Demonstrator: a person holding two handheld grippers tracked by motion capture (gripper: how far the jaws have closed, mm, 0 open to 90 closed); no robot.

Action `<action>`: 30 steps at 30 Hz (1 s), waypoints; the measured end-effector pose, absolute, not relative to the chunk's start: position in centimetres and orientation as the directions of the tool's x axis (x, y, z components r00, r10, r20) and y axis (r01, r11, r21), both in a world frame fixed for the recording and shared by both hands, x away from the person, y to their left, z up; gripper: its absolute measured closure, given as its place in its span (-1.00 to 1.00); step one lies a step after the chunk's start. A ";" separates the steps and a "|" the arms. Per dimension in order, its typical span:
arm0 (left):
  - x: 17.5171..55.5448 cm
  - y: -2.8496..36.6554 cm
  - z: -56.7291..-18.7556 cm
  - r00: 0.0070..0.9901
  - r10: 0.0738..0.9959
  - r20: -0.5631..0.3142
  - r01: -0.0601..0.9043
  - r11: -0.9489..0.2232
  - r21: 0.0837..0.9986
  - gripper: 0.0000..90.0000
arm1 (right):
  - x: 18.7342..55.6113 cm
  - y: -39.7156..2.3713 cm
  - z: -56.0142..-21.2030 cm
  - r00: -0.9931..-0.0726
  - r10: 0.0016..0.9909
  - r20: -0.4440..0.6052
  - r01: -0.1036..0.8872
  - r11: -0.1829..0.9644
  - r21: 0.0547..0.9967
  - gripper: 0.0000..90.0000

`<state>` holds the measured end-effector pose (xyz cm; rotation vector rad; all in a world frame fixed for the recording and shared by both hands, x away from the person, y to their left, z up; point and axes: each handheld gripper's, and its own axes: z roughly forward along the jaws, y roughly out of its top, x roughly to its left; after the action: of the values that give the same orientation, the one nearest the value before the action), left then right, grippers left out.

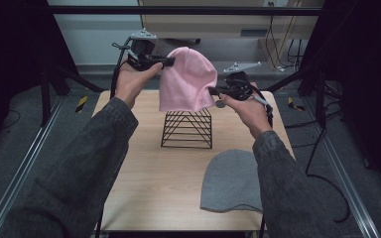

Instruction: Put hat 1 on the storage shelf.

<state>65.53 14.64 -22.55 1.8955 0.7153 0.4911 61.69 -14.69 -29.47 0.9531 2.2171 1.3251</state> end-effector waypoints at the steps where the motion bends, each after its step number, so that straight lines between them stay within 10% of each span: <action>1: 65.6 14.7 -22.7 0.742 0.670 0.021 0.259 -0.315 0.913 0.80 | 61.7 -14.7 -29.7 -0.694 0.720 0.014 0.356 0.327 0.875 0.91; 30: 64.1 13.4 -27.0 0.756 0.651 0.073 0.211 -0.348 0.914 0.79 | 60.5 -15.4 -34.8 -0.681 0.731 -0.037 0.370 0.387 0.844 0.90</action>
<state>64.09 13.39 -27.04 1.9117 0.6577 0.5294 60.51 -15.44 -34.78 0.9509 2.2459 1.2134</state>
